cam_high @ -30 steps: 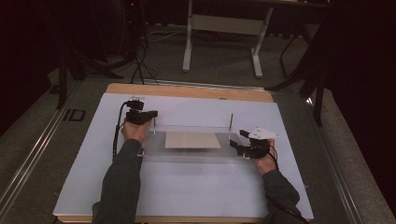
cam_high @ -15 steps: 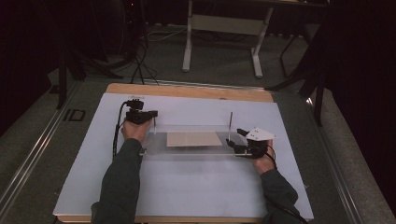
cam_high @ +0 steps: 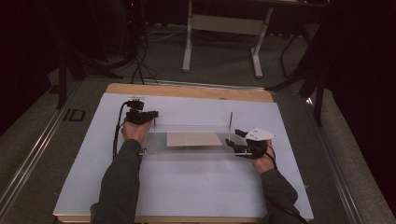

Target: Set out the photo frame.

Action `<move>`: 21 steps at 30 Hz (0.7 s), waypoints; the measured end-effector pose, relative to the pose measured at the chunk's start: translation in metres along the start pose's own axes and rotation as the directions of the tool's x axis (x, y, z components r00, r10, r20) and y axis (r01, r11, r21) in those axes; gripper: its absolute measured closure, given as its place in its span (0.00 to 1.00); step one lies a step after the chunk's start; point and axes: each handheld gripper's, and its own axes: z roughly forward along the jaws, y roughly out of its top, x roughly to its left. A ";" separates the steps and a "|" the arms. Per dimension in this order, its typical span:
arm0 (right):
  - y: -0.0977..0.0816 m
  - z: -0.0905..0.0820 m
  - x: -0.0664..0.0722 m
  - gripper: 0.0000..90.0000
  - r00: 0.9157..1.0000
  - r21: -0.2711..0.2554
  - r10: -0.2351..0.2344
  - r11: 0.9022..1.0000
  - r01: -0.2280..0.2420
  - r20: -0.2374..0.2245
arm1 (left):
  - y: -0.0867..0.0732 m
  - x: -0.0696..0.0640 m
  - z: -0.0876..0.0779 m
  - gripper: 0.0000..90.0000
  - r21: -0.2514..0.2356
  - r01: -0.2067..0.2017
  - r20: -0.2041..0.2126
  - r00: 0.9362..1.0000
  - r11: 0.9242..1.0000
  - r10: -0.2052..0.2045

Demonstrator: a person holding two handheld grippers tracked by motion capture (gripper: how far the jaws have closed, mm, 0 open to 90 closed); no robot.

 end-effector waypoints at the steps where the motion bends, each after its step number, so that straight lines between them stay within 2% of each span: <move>1: 0.000 0.000 0.000 0.41 1.000 0.000 0.000 1.000 0.000 0.000 | -0.001 0.000 0.001 0.86 0.011 -0.014 -0.009 1.000 1.000 0.015; 5: 0.000 0.000 0.000 0.41 1.000 0.000 0.001 1.000 -0.001 0.001 | -0.003 0.000 -0.004 0.79 -0.024 -0.027 0.007 1.000 0.999 0.027; 7: 0.001 0.000 0.000 0.41 1.000 0.001 0.002 1.000 -0.002 0.000 | -0.004 0.000 -0.008 0.76 -0.042 -0.039 0.002 0.999 0.998 0.039; 10: 0.001 0.000 0.000 0.41 1.000 0.001 0.004 1.000 -0.004 0.000 | -0.005 0.000 -0.013 0.72 -0.050 -0.065 0.008 0.998 0.997 0.065; 13: 0.001 0.000 0.000 0.41 1.000 0.002 0.006 1.000 -0.006 0.001 | -0.006 0.000 -0.019 0.72 -0.074 -0.096 0.011 0.995 0.993 0.097; 21: 0.003 0.000 -0.001 0.41 1.000 0.006 0.010 1.000 -0.010 -0.002 | -0.011 -0.002 -0.033 0.69 -0.096 -0.152 0.011 0.988 0.984 0.154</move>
